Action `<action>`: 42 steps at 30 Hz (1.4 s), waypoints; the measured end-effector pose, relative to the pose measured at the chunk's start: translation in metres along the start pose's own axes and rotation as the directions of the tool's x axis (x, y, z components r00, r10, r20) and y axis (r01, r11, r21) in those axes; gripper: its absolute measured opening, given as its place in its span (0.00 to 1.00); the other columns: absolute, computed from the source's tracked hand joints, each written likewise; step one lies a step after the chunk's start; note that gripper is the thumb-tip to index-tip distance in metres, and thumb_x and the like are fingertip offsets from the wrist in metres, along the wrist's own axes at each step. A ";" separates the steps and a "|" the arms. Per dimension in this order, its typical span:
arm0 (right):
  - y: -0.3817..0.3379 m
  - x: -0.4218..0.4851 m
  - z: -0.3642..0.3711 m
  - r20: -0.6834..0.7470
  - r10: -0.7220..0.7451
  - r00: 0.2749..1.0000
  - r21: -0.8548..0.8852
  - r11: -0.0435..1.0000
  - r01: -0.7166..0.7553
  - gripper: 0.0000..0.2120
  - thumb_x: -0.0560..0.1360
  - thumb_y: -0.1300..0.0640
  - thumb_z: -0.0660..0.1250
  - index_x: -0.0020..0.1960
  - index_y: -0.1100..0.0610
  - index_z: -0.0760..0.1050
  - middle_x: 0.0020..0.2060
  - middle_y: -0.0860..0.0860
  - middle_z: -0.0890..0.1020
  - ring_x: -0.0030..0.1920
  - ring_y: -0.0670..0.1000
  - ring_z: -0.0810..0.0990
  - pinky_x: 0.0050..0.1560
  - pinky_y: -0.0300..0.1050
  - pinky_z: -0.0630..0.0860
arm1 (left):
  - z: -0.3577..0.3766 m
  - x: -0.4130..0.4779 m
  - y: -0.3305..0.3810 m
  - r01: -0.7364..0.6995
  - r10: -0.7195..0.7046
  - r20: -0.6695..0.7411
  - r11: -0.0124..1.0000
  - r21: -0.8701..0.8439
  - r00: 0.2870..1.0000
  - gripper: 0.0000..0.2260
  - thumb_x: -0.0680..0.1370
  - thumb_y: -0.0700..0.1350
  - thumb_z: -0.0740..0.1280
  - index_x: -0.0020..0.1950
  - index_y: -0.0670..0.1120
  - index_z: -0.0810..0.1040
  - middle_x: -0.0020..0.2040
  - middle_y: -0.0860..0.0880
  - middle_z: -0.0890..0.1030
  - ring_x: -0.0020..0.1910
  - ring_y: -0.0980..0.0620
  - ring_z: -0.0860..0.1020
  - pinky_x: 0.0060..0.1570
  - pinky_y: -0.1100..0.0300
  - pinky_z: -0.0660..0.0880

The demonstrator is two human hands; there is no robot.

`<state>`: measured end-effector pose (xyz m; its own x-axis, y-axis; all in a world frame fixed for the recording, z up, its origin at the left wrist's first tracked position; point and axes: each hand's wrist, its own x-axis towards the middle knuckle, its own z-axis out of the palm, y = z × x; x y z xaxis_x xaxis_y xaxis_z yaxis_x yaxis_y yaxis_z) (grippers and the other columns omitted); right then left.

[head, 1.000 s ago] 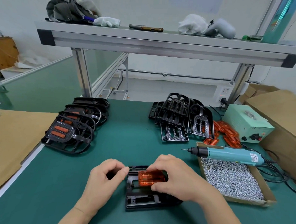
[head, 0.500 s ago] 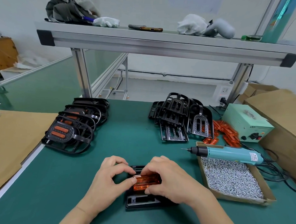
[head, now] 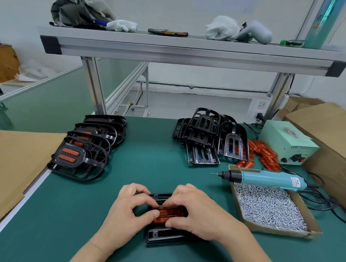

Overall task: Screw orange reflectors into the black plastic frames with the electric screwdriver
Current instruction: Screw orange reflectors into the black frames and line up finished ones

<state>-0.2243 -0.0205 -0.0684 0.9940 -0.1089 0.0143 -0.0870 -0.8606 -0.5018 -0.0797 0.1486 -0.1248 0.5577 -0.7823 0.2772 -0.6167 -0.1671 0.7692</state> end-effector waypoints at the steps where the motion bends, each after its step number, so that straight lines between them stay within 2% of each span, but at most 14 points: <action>1: 0.000 -0.001 0.000 0.003 -0.002 1.000 -0.004 1.000 0.002 0.15 0.74 0.41 0.69 0.58 0.47 0.80 0.49 0.44 0.73 0.54 0.46 0.68 0.58 0.47 0.71 | 0.000 0.000 0.000 0.002 -0.002 0.003 1.000 0.004 1.000 0.10 0.66 0.63 0.70 0.42 0.61 0.84 0.52 0.63 0.74 0.63 0.56 0.70 0.60 0.71 0.62; 8: 0.001 -0.004 0.001 -0.015 -0.001 1.000 -0.008 1.000 0.001 0.12 0.77 0.46 0.68 0.60 0.46 0.81 0.51 0.42 0.73 0.55 0.45 0.68 0.59 0.41 0.67 | 0.001 0.000 0.001 0.013 -0.013 0.009 1.000 0.013 1.000 0.11 0.65 0.63 0.70 0.41 0.60 0.83 0.53 0.60 0.75 0.63 0.57 0.70 0.60 0.71 0.63; 16: -0.001 -0.004 0.002 -0.046 0.006 0.999 -0.065 0.998 -0.009 0.08 0.80 0.52 0.66 0.56 0.48 0.83 0.51 0.44 0.73 0.55 0.47 0.67 0.59 0.41 0.66 | 0.001 0.000 0.000 0.011 -0.012 0.031 0.999 0.032 0.999 0.11 0.65 0.63 0.70 0.43 0.61 0.82 0.56 0.64 0.72 0.64 0.56 0.69 0.59 0.67 0.64; 21: -0.003 -0.001 0.005 -0.082 0.013 0.997 -0.210 0.977 -0.030 0.05 0.79 0.52 0.66 0.51 0.50 0.81 0.47 0.45 0.71 0.53 0.50 0.67 0.55 0.43 0.64 | 0.001 0.001 -0.001 -0.004 0.001 0.055 0.998 0.059 0.998 0.10 0.66 0.63 0.70 0.44 0.62 0.81 0.57 0.64 0.72 0.64 0.57 0.69 0.59 0.64 0.65; 25: -0.004 0.000 0.004 -0.079 0.028 0.996 -0.248 0.968 -0.047 0.04 0.78 0.52 0.67 0.49 0.51 0.80 0.47 0.47 0.75 0.52 0.51 0.69 0.55 0.45 0.65 | 0.002 0.001 -0.001 -0.006 0.002 0.066 0.998 0.059 0.998 0.11 0.66 0.63 0.70 0.46 0.63 0.81 0.57 0.65 0.72 0.64 0.57 0.69 0.60 0.61 0.66; 33: -0.005 0.002 0.003 -0.071 0.063 0.996 -0.239 0.968 -0.078 0.04 0.78 0.53 0.68 0.50 0.52 0.79 0.48 0.48 0.77 0.53 0.51 0.70 0.52 0.46 0.66 | 0.001 0.001 -0.002 0.023 -0.026 0.081 0.999 0.039 0.996 0.11 0.65 0.63 0.70 0.44 0.63 0.82 0.57 0.65 0.71 0.61 0.57 0.74 0.62 0.53 0.70; 36: -0.003 -0.002 0.002 -0.073 0.054 0.996 -0.180 0.981 -0.067 0.07 0.79 0.49 0.66 0.50 0.52 0.80 0.47 0.47 0.76 0.52 0.50 0.69 0.54 0.46 0.68 | 0.001 0.001 -0.001 0.028 -0.030 0.081 0.999 0.032 0.996 0.11 0.65 0.63 0.70 0.44 0.63 0.82 0.57 0.64 0.72 0.61 0.57 0.74 0.62 0.52 0.70; 39: 0.000 -0.012 -0.007 -0.193 0.061 0.979 -0.069 0.995 -0.076 0.08 0.79 0.47 0.65 0.49 0.50 0.80 0.45 0.44 0.77 0.50 0.46 0.71 0.55 0.44 0.70 | 0.001 0.001 -0.002 0.033 -0.035 0.083 0.999 0.028 0.996 0.12 0.65 0.64 0.70 0.45 0.63 0.82 0.58 0.64 0.72 0.61 0.57 0.73 0.63 0.52 0.70; 42: 0.013 -0.030 -0.028 -0.398 0.176 0.900 -0.034 0.978 -0.206 0.07 0.78 0.49 0.67 0.43 0.51 0.77 0.40 0.43 0.77 0.44 0.44 0.74 0.50 0.43 0.71 | 0.000 0.000 -0.003 0.049 -0.050 0.090 0.999 0.021 0.995 0.12 0.65 0.64 0.70 0.46 0.62 0.82 0.58 0.65 0.71 0.61 0.58 0.73 0.62 0.51 0.71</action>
<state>-0.2575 -0.0421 -0.0508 0.8531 -0.4474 0.2684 -0.2925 -0.8361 -0.4641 -0.0778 0.1487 -0.1273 0.5358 -0.8238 0.1851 -0.6004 -0.2176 0.7695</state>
